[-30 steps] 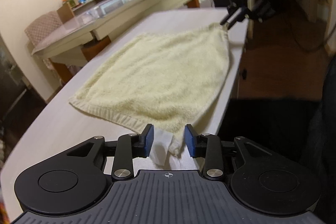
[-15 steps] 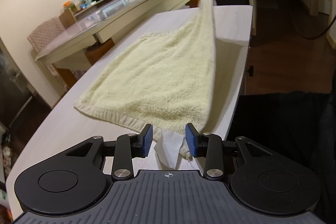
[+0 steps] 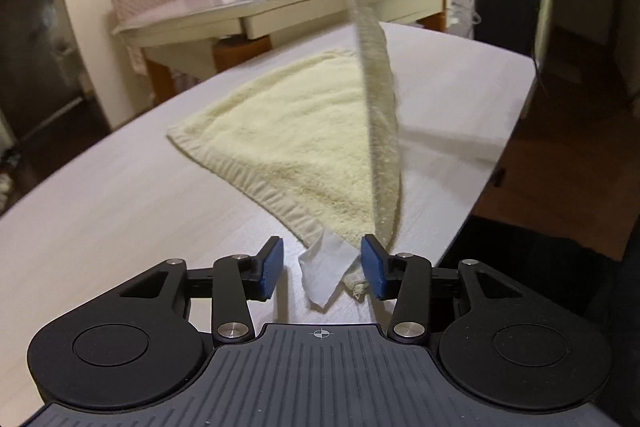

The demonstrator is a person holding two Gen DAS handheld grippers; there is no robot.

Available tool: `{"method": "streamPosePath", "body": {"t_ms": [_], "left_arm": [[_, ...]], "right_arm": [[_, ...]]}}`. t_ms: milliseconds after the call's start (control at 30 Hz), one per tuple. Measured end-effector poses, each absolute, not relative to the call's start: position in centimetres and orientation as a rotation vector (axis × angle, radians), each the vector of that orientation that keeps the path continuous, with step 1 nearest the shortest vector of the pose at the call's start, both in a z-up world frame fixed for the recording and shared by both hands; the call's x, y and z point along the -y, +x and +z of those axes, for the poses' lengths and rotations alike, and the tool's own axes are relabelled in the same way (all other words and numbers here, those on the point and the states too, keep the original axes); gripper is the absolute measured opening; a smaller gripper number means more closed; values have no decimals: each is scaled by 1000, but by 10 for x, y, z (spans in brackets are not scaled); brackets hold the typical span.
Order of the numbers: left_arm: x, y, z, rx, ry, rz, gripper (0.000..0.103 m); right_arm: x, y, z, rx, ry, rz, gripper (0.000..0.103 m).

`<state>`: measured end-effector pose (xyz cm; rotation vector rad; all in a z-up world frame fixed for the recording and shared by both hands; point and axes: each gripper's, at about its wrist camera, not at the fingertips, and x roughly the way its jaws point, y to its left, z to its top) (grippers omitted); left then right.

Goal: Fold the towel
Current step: 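Lift the held corner with the right gripper and fold it toward the left gripper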

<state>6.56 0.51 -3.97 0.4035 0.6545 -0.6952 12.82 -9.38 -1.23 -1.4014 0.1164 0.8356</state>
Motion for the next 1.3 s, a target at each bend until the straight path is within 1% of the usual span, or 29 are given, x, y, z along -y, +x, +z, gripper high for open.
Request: {"method": "streamPosePath", "body": {"t_ms": [333, 467, 533, 667, 867, 1133, 1167, 1200, 1300], "left_arm": [[-19, 52, -41, -639, 305, -594, 47], [-21, 53, -40, -643, 280, -587, 47], [-23, 55, -39, -651, 265, -577, 47], [-31, 62, -39, -693, 196, -563, 47], [-42, 66, -35, -740, 102, -498, 50], [-35, 67, -38, -742, 101, -477, 50], [-34, 66, -39, -740, 105, -477, 50], [-32, 65, -39, -737, 112, -478, 54], [-28, 64, -40, -731, 114, -475, 55]], "right_arm": [[22, 197, -37, -125, -1445, 965, 6], [-11, 229, -56, -192, -1456, 1033, 6], [-16, 234, -60, -197, -1455, 1043, 6], [-32, 257, -72, -271, -1423, 1083, 7], [-42, 271, -81, -304, -1416, 1092, 7], [-54, 279, -88, -332, -1423, 1111, 7], [-56, 280, -89, -337, -1426, 1106, 7], [-59, 281, -91, -342, -1430, 1101, 5], [-62, 284, -94, -352, -1431, 1074, 5]]}}
